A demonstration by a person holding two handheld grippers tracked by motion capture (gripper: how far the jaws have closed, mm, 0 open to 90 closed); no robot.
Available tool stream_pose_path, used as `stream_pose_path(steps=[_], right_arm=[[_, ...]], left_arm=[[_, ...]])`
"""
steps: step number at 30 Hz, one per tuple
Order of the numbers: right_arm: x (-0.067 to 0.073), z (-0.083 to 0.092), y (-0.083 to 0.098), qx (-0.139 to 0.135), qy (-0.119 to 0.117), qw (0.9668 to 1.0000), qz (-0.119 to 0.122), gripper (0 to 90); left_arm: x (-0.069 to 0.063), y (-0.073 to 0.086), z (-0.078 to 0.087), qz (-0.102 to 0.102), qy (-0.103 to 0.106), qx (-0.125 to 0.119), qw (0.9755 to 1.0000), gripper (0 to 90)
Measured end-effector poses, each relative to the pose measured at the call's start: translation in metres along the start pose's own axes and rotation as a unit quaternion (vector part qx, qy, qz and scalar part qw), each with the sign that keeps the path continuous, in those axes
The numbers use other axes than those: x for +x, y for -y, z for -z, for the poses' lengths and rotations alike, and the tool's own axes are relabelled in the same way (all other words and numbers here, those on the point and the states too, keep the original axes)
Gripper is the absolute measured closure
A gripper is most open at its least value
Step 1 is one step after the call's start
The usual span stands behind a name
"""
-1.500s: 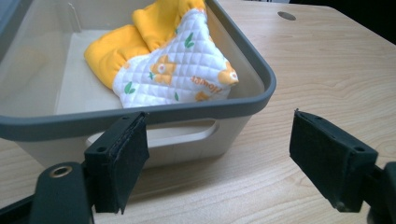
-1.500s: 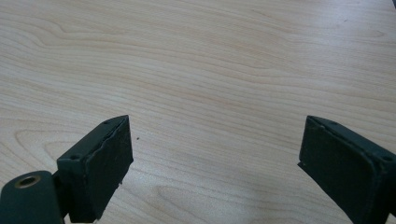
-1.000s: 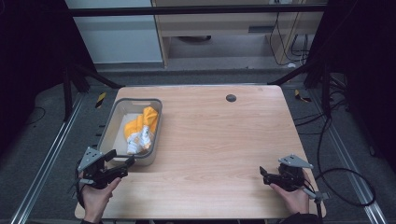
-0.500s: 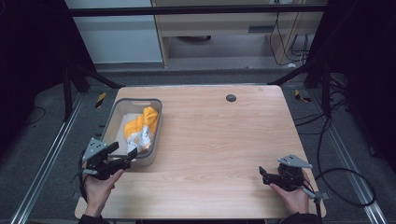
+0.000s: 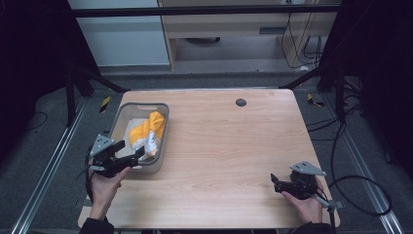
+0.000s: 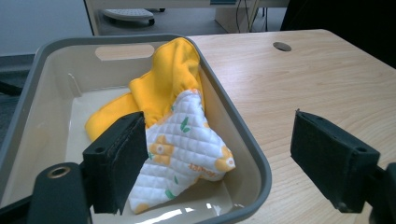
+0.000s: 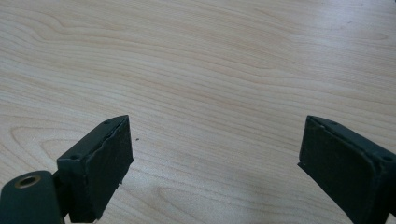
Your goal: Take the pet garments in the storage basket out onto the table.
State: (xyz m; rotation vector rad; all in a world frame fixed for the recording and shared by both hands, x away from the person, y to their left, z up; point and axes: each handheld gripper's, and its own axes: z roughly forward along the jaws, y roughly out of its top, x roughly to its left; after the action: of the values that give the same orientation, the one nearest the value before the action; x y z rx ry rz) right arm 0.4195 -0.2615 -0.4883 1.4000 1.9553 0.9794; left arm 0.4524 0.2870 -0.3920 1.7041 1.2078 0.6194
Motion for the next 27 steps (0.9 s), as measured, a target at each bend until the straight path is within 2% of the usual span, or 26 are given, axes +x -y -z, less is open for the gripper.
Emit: stream_pose_path(steps=[11,27], right_arm=[[0.0,0.0,0.0,0.001,0.0,1.0,0.003,9.5],[0.0,-0.001,0.001,0.005,0.005,1.0,0.005,9.5]], left_arm=[[0.005,-0.008,-0.01,0.012,0.001,0.006,0.9999,18.6],[0.008,-0.018,-0.031,0.013,-0.006,0.022,0.9997,19.0]])
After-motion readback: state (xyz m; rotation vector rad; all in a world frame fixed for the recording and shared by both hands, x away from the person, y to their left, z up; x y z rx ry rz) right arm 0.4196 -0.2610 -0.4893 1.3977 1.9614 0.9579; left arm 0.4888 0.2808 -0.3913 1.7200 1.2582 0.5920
